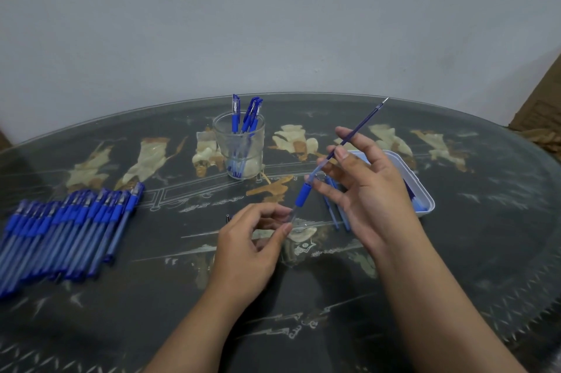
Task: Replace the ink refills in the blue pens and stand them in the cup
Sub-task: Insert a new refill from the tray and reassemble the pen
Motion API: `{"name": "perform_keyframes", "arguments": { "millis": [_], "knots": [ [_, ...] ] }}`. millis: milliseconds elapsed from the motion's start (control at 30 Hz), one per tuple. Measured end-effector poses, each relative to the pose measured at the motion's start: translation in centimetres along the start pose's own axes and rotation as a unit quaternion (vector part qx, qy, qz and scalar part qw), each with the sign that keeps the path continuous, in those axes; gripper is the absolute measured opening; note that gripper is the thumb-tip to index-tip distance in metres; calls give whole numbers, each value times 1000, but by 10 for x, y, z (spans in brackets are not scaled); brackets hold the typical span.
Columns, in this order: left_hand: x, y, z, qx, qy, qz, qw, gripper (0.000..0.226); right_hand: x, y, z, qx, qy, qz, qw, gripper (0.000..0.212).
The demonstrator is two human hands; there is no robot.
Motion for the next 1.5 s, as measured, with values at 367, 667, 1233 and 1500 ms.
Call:
{"name": "perform_keyframes", "arguments": {
  "millis": [367,667,1233,1500],
  "knots": [
    [0,0,0,-21,14,-1,1000,26,0,-3,4,50,-59,-7,997,24],
    [1,1,-1,-24,3,-30,999,25,-6,-6,-9,106,-228,63,966,23],
    [77,32,15,80,25,-273,958,26,-13,-6,-84,194,-472,95,855,20],
    [79,32,25,94,47,-260,960,28,-43,1,-112,307,-607,135,720,26]
  ]
}}
Point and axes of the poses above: each hand's wrist, its own y-axis towards the middle knuckle, its own x-axis out of the back of the hand, z = x × y, the point moved 2 cm from there along y, towards the middle knuckle, and after that the axes turned 13 degrees about -z, right-handed, at the moved point
